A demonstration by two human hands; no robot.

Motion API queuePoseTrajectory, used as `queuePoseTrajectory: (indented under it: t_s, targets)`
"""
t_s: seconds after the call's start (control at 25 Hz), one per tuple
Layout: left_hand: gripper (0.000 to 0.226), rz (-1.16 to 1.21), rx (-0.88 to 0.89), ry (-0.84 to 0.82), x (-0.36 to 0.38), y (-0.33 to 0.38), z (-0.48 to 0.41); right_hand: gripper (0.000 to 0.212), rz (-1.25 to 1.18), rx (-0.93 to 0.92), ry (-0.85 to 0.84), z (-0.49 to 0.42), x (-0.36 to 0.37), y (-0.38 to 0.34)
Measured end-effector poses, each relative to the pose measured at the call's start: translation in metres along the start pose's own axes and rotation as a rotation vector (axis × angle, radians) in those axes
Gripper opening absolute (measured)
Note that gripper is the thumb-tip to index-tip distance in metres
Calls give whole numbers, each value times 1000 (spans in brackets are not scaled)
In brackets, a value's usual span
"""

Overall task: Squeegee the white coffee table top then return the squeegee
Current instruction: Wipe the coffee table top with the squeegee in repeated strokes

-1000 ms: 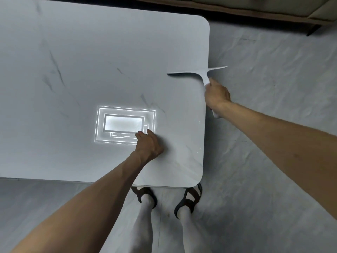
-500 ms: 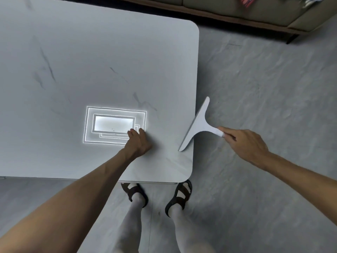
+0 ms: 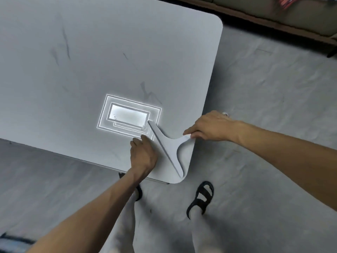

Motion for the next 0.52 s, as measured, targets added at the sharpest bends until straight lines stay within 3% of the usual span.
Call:
queuePoseTrajectory:
  t_s: [0.2,0.32,0.44,0.52]
  targets:
    - [59,-13,-173,-41,18,16,1,30,6,86,205,42,-10,104]
    - [57,-11,-158,-30,8,16,0,28,6,213,287,74,-22,150]
    - [45,105,-107,4,-5,12,5,29,-82,309,357,75,-39,149]
    - [41,208,-111,111,-15,5,14,30,-335,360,360,51,-51,126]
Point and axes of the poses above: each hand's wrist, its own z-axis away from the middle knuckle, its own x-axis out of the palm, y = z × x, the point moved 7 cm from there along -z, towards the middle knuckle, and after that the axes turned 5 degrees about y, right-handed, at the moved point
